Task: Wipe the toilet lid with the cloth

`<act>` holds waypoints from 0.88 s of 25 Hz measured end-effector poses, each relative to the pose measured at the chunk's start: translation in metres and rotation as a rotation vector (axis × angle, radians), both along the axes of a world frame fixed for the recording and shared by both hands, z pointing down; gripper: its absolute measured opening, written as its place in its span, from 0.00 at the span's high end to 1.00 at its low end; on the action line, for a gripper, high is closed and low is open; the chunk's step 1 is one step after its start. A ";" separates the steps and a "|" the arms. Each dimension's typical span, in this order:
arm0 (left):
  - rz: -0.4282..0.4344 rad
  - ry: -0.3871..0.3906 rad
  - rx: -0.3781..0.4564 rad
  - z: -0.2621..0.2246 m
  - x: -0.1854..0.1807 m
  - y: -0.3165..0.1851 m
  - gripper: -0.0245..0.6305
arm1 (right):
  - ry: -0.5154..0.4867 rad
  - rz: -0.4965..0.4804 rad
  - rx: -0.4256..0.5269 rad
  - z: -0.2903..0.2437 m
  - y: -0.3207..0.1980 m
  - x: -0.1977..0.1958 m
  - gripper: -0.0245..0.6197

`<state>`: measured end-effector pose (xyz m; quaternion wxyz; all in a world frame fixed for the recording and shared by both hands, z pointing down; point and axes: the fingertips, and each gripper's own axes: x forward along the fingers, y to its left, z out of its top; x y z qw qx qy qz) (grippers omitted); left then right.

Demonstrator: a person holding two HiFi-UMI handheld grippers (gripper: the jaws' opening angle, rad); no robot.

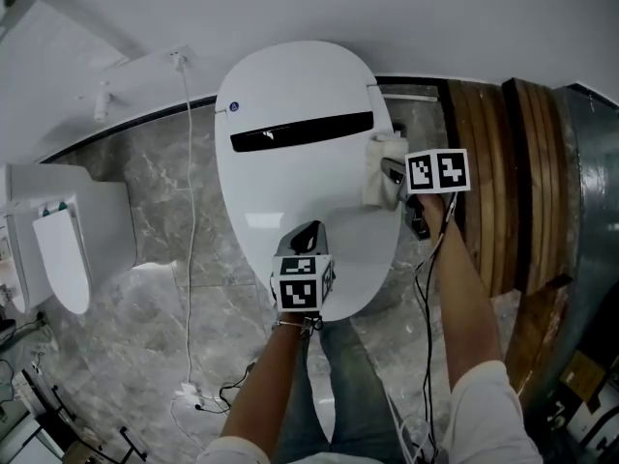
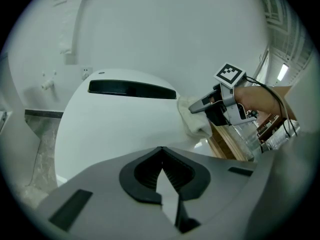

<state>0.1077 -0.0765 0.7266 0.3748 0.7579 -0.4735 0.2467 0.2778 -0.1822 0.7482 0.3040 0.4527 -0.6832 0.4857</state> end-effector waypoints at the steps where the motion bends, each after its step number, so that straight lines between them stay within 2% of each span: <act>1: -0.011 0.001 0.001 -0.001 -0.006 0.002 0.94 | 0.016 0.011 0.017 -0.002 0.000 -0.002 0.80; 3: -0.049 -0.006 -0.009 -0.002 -0.024 0.009 0.94 | 0.025 -0.002 0.057 -0.010 0.004 -0.018 0.80; 5: -0.097 -0.014 -0.018 -0.001 -0.051 0.017 0.94 | -0.007 -0.080 0.069 -0.016 0.016 -0.054 0.80; 9: -0.214 -0.025 -0.031 0.003 -0.116 0.037 0.94 | -0.151 -0.256 0.022 -0.018 0.056 -0.170 0.80; 12: -0.276 -0.043 -0.046 0.002 -0.160 0.048 0.94 | -0.262 -0.331 -0.037 -0.014 0.087 -0.251 0.80; 14: -0.287 -0.056 -0.043 -0.001 -0.181 0.054 0.94 | -0.281 -0.363 -0.064 -0.008 0.105 -0.287 0.80; 18: -0.302 -0.068 -0.034 -0.004 -0.206 0.060 0.94 | -0.247 -0.398 -0.074 0.006 0.123 -0.322 0.80; 22: -0.291 -0.053 -0.030 -0.002 -0.194 0.061 0.94 | -0.201 -0.396 -0.056 0.012 0.118 -0.304 0.80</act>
